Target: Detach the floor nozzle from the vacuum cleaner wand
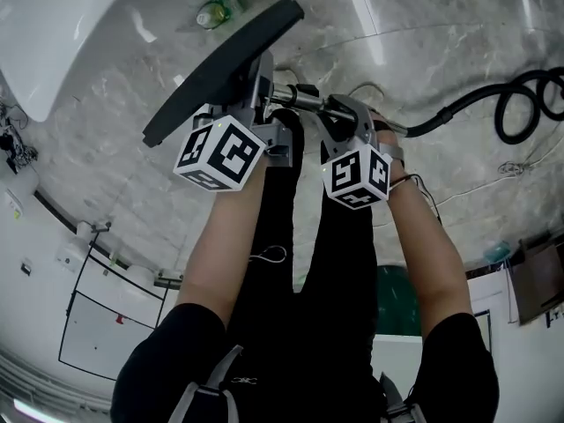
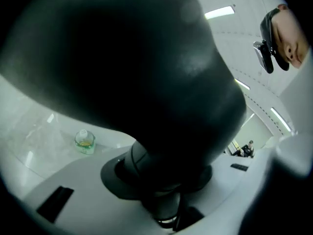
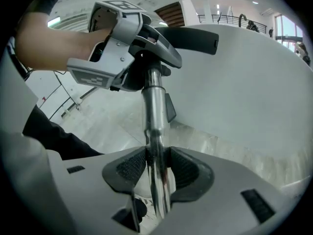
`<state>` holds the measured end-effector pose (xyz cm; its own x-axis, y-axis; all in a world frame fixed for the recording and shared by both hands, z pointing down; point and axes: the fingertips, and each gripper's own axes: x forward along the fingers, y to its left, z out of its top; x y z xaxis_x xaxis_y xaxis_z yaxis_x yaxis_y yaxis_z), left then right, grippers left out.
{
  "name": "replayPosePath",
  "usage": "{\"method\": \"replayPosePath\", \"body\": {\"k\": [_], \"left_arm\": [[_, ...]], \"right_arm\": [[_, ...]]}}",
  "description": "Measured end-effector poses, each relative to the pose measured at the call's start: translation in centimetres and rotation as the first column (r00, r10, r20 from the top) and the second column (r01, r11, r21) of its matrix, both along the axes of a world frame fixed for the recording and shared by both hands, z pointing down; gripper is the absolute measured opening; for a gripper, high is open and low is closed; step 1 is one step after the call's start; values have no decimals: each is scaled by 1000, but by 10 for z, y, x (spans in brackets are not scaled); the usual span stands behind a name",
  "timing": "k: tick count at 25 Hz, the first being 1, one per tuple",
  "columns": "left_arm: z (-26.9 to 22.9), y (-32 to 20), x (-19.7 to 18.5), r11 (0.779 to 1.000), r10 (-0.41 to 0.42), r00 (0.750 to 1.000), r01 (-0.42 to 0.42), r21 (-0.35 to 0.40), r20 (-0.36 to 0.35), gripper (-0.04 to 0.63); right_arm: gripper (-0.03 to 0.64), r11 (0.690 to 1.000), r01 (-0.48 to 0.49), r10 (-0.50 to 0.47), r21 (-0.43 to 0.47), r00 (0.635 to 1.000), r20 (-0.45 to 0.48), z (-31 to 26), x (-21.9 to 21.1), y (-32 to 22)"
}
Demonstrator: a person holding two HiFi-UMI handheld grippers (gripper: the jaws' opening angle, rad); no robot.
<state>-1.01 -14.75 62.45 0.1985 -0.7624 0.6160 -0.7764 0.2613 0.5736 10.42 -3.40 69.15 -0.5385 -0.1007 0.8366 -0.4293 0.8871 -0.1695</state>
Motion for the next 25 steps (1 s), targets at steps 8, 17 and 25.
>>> {"method": "replayPosePath", "body": {"k": [8,17,25], "left_arm": [[-12,3,26,967,251,967,-249,53,-38,155],[-25,6,51,937,339,941,-337,86,-10,155],[-31,10,66,939,340,940,-339,50,-8,155]], "right_arm": [[161,999,20,-19,-38,1000,24,12,-3,-13],[163,982,159,-159,98,987,-13,30,-28,-21],[89,984,130,-135,121,990,39,26,-26,-24]]}}
